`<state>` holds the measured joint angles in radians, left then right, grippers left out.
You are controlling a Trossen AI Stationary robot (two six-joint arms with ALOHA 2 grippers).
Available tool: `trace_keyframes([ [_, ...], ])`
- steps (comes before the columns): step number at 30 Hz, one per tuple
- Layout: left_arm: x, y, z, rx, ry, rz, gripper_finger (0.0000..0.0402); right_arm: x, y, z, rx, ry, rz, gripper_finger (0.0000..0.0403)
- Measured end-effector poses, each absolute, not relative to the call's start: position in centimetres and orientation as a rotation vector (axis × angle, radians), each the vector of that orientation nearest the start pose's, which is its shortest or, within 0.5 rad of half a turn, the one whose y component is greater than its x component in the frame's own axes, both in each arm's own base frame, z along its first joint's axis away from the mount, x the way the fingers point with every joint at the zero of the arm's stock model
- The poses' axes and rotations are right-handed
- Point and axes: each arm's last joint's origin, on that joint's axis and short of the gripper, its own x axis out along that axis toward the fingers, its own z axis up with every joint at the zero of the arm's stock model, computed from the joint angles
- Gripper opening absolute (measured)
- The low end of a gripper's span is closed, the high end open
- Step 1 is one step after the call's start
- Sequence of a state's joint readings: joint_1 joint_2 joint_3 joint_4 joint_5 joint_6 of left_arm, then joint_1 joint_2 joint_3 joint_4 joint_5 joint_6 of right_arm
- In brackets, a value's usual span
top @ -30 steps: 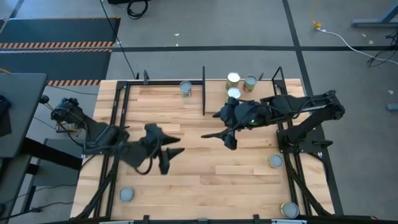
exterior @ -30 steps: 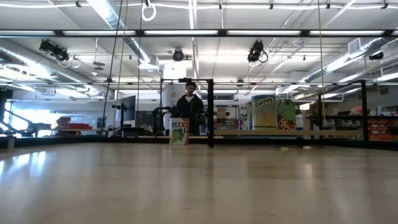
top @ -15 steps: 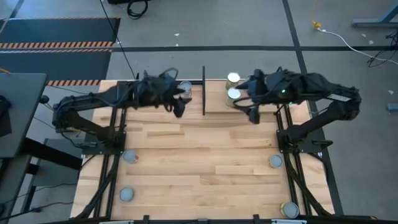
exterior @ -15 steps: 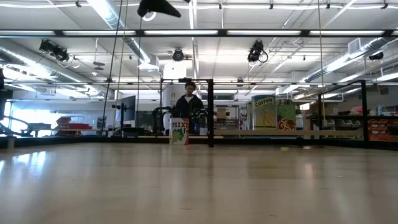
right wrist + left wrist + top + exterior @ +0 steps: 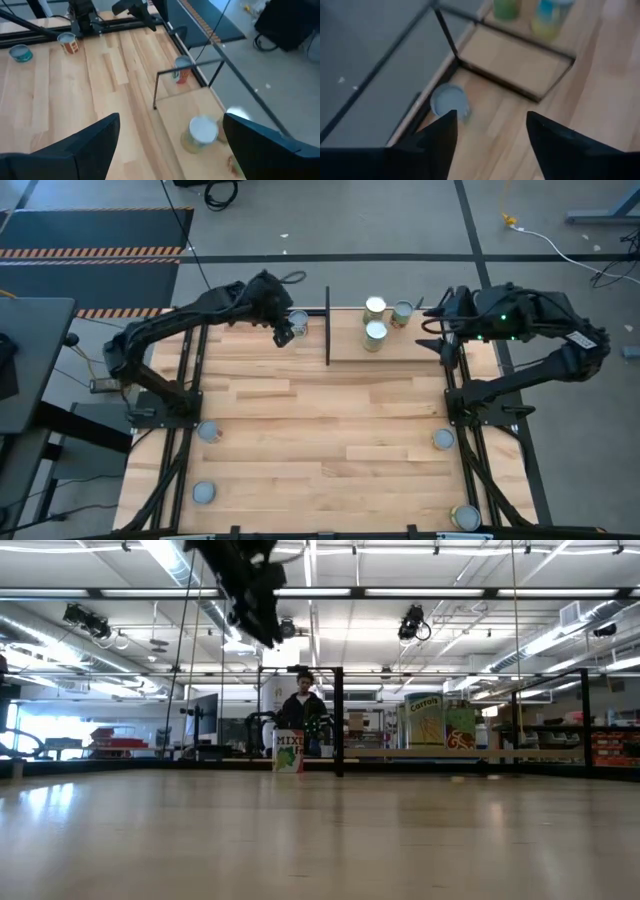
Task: Pick and place cans onto a shelf
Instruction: Put the white/red can on the shelf
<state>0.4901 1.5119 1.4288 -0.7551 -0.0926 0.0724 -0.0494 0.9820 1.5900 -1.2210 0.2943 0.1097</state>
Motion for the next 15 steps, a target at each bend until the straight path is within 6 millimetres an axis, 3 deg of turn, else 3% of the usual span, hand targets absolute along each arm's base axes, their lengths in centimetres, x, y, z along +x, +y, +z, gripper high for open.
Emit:
trace_keyframes([
  [9, 31.1, 18.1, 27.9, 0.223, 1.089, 0.411, 0.0223, 12.9, -1.5, 42.7, 0.122, 0.592, -0.396, 0.0361],
  [15, 32.5, 19.2, 24.0, 0.258, 1.204, 0.338, 0.0213, 15.1, -1.6, 41.8, 0.129, 0.547, -0.397, 0.0361],
])
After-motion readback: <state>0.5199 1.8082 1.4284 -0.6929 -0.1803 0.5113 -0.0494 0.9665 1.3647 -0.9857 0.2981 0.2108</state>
